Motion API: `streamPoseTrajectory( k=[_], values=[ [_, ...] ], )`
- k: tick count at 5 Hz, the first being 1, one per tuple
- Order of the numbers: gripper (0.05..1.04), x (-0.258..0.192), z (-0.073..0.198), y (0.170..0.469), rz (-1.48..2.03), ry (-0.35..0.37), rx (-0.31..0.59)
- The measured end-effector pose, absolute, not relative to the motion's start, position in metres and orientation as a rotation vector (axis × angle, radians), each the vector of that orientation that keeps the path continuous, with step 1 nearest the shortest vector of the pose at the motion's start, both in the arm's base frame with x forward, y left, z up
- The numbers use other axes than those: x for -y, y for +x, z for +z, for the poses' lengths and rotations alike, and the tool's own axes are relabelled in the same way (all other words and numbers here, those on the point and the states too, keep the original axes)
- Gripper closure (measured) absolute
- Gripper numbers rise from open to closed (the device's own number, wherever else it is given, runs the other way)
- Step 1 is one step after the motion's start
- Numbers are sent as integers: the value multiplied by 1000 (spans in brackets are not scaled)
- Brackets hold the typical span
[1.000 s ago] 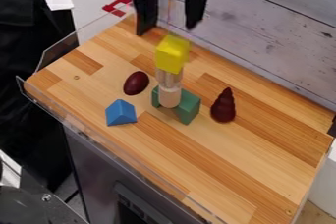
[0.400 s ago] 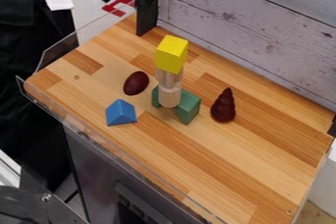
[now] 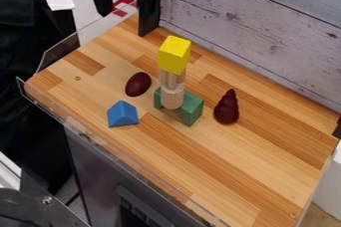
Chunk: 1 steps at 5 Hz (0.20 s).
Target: Put the yellow block on the tower
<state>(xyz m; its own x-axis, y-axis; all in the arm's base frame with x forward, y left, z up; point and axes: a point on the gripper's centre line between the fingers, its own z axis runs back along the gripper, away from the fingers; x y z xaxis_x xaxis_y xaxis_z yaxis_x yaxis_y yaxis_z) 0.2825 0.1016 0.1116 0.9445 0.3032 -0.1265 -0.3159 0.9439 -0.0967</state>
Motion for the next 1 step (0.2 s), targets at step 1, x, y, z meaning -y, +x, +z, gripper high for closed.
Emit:
streamPoseTrajectory(
  k=[1],
  values=[
    [84, -105, 105, 285, 330, -85, -92]
  ],
)
